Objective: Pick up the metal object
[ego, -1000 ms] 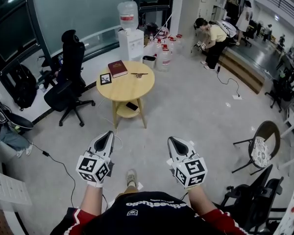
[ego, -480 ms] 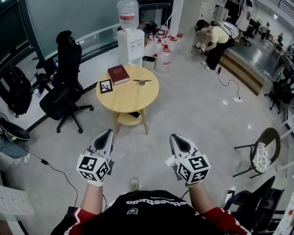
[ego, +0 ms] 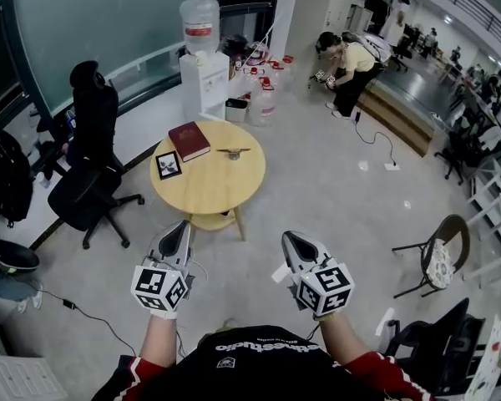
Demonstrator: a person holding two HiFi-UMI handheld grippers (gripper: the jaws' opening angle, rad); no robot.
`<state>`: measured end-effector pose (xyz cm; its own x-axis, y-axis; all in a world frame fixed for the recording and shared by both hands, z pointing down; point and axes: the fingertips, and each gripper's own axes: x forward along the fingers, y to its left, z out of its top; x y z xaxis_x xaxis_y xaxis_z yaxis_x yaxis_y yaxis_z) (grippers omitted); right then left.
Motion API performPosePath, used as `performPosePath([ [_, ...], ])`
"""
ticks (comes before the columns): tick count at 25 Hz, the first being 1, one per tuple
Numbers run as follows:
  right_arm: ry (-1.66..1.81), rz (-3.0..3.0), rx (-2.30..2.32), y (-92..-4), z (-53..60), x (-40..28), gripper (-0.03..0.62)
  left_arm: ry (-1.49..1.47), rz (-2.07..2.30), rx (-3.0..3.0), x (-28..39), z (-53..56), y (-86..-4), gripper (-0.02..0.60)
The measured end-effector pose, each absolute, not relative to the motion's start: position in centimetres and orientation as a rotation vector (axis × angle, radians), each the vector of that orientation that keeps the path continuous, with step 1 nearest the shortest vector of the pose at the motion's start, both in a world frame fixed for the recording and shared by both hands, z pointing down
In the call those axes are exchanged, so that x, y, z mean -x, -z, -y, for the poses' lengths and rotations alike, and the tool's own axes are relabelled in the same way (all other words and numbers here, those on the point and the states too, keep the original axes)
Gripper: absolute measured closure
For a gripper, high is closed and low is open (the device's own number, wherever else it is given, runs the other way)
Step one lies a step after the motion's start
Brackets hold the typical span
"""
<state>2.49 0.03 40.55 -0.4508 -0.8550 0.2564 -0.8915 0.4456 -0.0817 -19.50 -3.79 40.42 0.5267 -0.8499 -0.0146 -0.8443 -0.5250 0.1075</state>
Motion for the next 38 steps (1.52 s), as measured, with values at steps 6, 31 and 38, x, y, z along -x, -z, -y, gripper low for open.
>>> performPosePath([
  [6, -0.303, 2.468, -1.586, -40.8, 3.0, -2.2, 0.568, 0.1, 1.442, -2.677, 20.2, 7.9, -41.7, 0.565],
  [31, -0.175, 2.675, -1.411, -39.2, 27.9, -2.1, 0.568, 0.173, 1.584, -2.604, 18.7, 24.1, -41.1, 0.565],
  [38, -0.135, 2.698, -1.419, -38.5, 35.7, -5.1, 0.568, 0.122, 1.67, -2.66, 15.4, 32.1, -39.2, 0.565],
])
